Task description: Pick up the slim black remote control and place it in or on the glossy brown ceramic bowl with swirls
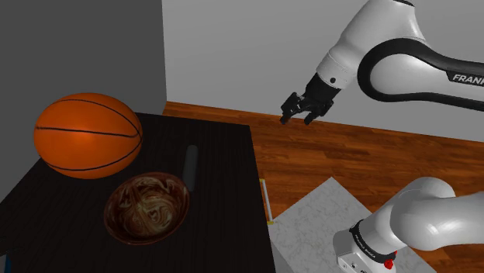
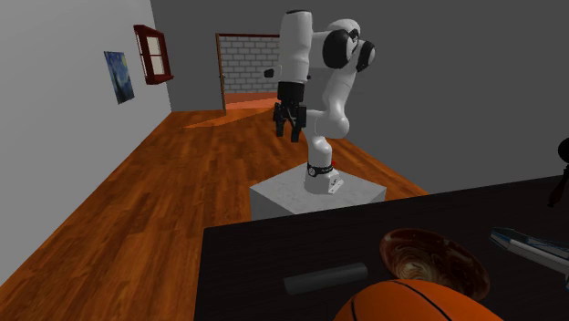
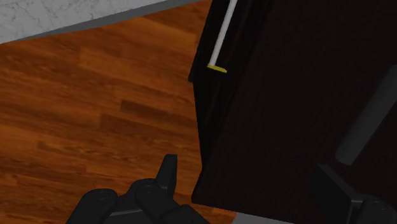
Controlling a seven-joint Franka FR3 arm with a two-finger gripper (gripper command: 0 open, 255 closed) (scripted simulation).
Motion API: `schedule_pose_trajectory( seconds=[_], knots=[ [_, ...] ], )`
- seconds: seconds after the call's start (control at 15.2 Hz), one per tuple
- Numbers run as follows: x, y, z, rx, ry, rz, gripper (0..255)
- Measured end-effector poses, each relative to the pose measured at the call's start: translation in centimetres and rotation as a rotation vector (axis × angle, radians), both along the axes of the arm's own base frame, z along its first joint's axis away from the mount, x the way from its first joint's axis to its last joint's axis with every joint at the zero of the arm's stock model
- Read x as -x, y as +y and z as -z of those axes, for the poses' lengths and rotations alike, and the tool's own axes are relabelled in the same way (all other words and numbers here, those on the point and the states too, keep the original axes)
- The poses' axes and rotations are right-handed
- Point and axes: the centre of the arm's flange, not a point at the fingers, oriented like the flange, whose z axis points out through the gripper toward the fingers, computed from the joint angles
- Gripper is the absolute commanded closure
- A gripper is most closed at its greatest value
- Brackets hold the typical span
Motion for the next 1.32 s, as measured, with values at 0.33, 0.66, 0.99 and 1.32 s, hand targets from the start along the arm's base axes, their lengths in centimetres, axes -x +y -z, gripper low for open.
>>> schedule_pose_trajectory(
  seconds=[0.33, 0.66, 0.99, 1.32],
  knots=[
    [-1.8, 5.9, 3.0, 0.029, -0.002, 0.05, 0],
    [-4.2, 11.8, 6.4, 0.058, -0.004, 0.1, 0],
    [-7.0, 17.3, 10.2, 0.085, -0.004, 0.147, 0],
    [-9.7, 22.8, 13.4, 0.11, -0.004, 0.198, 0]
  ],
)
